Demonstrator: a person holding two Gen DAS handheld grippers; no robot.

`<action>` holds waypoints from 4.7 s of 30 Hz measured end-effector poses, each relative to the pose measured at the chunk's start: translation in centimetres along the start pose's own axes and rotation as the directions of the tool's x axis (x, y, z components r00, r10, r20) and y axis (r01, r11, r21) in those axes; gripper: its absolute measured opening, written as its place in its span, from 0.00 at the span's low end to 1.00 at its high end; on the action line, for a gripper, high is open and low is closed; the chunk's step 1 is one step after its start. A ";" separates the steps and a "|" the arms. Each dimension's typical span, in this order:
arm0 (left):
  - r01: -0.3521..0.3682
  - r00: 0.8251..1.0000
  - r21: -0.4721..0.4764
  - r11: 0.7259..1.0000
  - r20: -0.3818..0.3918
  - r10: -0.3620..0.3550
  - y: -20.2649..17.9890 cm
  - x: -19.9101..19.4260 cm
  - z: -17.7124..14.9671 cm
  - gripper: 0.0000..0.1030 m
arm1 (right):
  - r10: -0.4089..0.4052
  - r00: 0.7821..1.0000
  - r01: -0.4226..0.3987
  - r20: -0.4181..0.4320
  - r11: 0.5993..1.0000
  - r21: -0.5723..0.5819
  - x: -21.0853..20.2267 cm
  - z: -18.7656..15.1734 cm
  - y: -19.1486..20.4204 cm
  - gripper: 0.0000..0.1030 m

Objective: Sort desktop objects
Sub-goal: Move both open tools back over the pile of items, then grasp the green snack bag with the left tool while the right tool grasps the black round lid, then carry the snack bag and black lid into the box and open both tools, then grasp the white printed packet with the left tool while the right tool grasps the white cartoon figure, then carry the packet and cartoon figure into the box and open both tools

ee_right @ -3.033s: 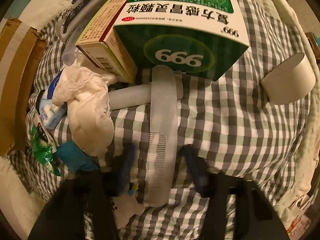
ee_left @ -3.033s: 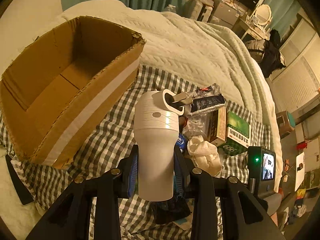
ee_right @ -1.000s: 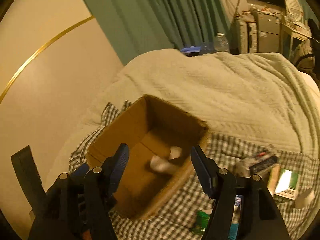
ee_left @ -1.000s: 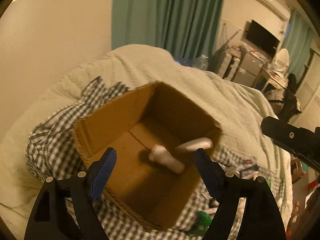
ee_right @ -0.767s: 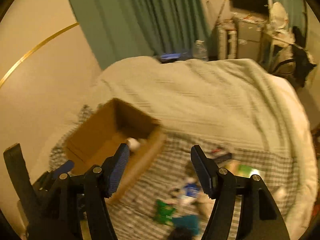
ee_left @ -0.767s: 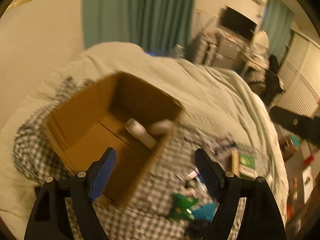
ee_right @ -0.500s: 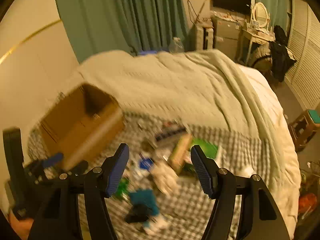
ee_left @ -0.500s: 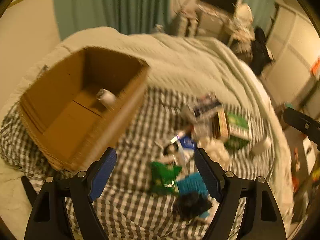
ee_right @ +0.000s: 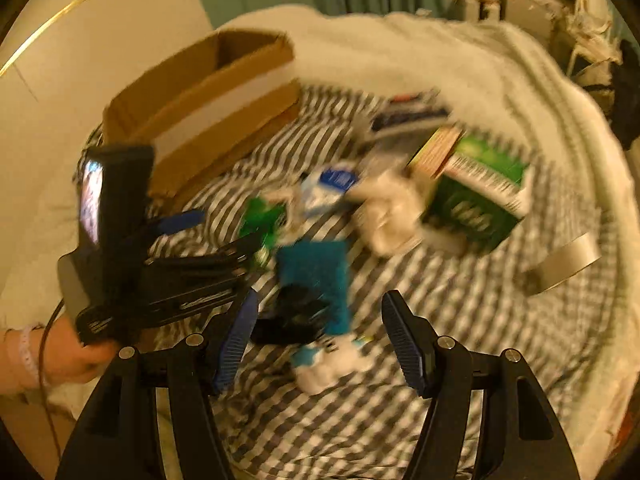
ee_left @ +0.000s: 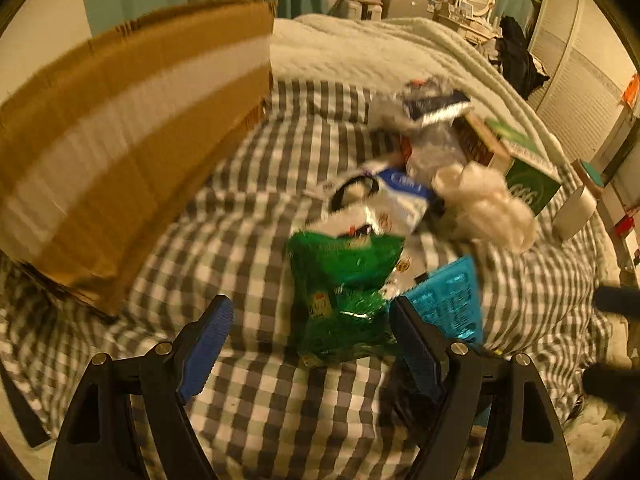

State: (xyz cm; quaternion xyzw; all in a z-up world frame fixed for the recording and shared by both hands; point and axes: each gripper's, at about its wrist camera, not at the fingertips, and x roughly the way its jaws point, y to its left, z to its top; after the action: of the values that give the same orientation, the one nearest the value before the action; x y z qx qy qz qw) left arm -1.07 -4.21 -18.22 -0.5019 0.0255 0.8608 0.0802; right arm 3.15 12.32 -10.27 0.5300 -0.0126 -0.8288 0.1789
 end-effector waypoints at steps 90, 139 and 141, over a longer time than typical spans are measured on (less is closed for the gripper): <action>0.092 0.981 -0.169 0.981 0.182 -0.061 4.6 -11.9 3.5 0.83 | -0.083 0.989 0.083 0.119 0.997 0.005 -6.3 5.4 2.7 0.51; 0.166 0.986 0.015 0.986 0.028 -0.166 2.0 1.5 0.9 0.29 | 0.175 0.960 -0.108 -0.219 0.952 0.287 6.1 -6.3 -3.6 0.56; 0.177 0.984 -0.008 0.984 0.017 -0.177 2.3 1.0 0.3 0.25 | 0.167 0.964 -0.106 -0.206 0.954 0.280 5.2 -6.7 -3.2 0.56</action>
State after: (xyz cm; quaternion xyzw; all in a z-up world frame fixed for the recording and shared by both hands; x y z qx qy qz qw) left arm -2.19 -6.36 -18.99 -0.4955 -0.0238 0.8544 0.1543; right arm 6.23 14.80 -18.46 0.6384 -0.1403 -0.7390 0.1634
